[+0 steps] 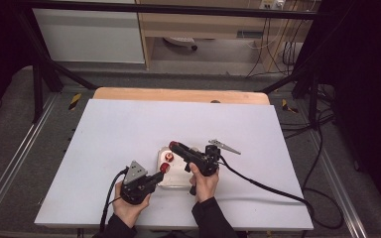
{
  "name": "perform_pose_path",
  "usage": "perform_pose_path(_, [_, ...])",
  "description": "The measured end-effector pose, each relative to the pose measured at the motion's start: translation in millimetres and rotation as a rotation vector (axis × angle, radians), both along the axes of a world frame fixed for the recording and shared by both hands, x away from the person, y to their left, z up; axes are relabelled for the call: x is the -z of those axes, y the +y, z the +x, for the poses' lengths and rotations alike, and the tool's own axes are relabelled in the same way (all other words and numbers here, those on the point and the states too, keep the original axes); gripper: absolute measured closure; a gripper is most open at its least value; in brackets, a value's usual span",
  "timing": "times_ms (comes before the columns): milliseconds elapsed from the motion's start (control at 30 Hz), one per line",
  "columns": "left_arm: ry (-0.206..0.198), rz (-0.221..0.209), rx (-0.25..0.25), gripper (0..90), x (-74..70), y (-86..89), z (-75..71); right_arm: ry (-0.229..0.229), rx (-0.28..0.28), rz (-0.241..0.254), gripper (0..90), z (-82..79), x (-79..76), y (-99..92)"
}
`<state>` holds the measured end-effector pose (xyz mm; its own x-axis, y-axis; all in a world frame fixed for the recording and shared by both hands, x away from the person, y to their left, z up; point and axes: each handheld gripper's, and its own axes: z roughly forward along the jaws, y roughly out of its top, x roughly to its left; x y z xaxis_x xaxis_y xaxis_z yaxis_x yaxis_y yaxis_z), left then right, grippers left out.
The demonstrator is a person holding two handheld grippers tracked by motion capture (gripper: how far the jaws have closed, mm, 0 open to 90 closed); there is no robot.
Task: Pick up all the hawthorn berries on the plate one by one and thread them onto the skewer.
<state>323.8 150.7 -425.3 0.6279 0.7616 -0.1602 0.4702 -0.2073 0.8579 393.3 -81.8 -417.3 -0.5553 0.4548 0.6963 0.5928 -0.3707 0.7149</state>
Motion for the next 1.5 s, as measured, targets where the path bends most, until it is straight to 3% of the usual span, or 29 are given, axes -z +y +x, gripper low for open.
perform_pose_path(267, [-0.029,-0.013,-0.011,89.1,-1.3,1.9,-4.5,-0.020,0.023,0.021,64.4,0.4,1.9,1.0])
perform_pose_path(367, [-0.014,-0.018,-0.005,89.1,0.8,2.4,-5.8,-0.036,0.059,0.039,64.4,-0.3,0.5,-1.8])
perform_pose_path(500, [-0.025,-0.037,-0.012,89.1,-0.2,0.6,-6.3,-0.033,0.037,0.039,64.4,0.6,-2.2,-4.3])
perform_pose_path(700, [-0.037,-0.042,-0.041,88.9,0.2,-2.7,-8.5,-0.006,0.002,0.039,64.4,-3.7,10.2,2.3])
perform_pose_path(800, [-0.021,-0.044,-0.039,88.9,1.8,-3.4,-5.6,0.015,-0.022,0.027,64.4,-5.2,13.0,3.8])
perform_pose_path(1067, [-0.004,-0.040,-0.024,88.9,5.0,-4.4,-0.8,0.010,-0.023,-0.029,64.3,-11.0,13.9,4.7])
perform_pose_path(1167, [-0.002,-0.037,-0.029,88.9,2.4,-4.8,1.4,0.028,-0.053,-0.032,64.3,-12.5,19.6,7.5])
perform_pose_path(1367, [-0.021,-0.020,-0.021,88.8,4.4,-3.5,2.5,0.006,-0.037,-0.062,62.9,-14.7,20.7,7.8])
perform_pose_path(1433, [-0.028,-0.023,-0.016,88.8,2.1,0.9,2.2,-0.024,-0.029,-0.070,55.4,-14.9,16.9,5.8])
perform_pose_path(1500, [-0.029,-0.016,-0.010,88.8,1.0,6.6,2.4,-0.048,-0.016,-0.110,49.8,-15.1,11.7,2.2])
